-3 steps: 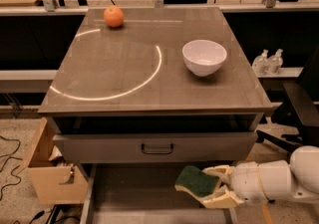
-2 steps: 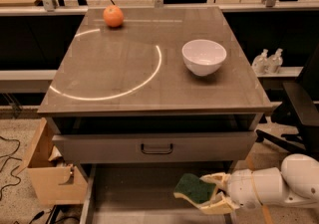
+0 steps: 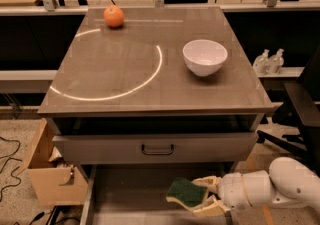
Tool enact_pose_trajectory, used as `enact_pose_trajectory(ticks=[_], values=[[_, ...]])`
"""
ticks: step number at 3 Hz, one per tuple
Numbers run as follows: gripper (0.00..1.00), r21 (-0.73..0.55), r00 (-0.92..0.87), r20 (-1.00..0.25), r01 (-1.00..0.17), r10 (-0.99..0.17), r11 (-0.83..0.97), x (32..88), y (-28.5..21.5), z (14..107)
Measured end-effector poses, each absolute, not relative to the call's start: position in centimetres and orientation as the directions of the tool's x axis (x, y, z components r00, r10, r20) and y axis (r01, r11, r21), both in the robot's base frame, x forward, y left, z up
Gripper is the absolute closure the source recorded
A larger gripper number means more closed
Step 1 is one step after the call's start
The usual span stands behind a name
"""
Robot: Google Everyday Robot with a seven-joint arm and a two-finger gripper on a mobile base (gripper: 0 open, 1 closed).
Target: Place sponge into middle drawer
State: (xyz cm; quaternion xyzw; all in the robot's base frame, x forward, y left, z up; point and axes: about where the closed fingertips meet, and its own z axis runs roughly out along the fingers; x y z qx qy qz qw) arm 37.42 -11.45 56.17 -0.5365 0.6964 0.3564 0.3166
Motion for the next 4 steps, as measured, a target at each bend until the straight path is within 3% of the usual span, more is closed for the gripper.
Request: enact_pose_trajectory(ticks=[2, 4], values=[[1.00, 0.168, -0.264, -0.829, -0.958, -0.493, 0.232, 35.5, -9.0, 50.1], [1.00, 0.206, -0.273, -0.848, -0.959, -0.454, 0.192, 34.5, -3.5, 43.4]])
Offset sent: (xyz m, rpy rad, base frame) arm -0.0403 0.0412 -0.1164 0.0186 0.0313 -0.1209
